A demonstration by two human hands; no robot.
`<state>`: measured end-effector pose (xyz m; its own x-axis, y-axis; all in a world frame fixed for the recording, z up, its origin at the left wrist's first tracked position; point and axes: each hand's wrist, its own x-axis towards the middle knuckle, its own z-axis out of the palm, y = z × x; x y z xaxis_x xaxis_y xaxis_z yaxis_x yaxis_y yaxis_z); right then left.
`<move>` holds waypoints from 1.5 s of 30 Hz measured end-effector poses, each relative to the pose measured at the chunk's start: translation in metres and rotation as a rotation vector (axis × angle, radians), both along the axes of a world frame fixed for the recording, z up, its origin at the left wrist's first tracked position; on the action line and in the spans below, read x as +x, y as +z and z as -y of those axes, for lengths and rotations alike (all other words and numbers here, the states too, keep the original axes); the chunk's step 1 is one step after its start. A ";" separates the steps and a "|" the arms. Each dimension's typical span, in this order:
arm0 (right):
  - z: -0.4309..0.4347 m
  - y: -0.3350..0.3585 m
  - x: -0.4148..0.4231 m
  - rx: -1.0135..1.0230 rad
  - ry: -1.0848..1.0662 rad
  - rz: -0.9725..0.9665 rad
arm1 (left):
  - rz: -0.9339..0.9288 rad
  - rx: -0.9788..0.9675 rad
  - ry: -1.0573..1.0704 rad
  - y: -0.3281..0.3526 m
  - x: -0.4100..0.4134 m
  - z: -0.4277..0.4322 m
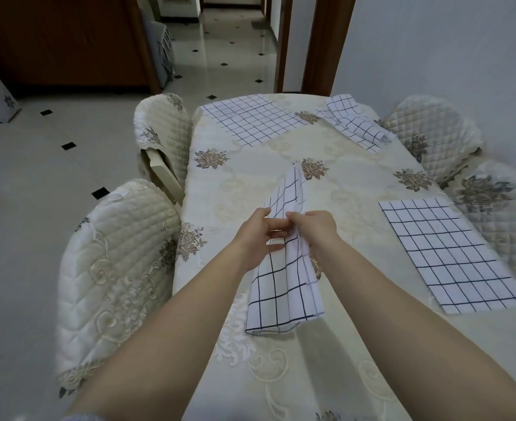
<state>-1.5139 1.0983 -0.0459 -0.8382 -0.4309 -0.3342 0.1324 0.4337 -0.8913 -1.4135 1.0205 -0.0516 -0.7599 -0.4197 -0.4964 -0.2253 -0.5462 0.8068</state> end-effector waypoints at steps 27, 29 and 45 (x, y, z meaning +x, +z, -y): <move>-0.023 0.047 -0.030 -0.555 0.420 0.529 | 0.162 0.113 0.106 -0.011 0.042 0.001; -0.028 0.047 -0.033 -0.552 0.369 0.499 | 0.115 0.297 0.070 -0.015 0.046 0.010; -0.041 0.012 -0.038 -0.182 0.198 0.344 | 0.112 0.129 0.152 -0.026 0.084 0.083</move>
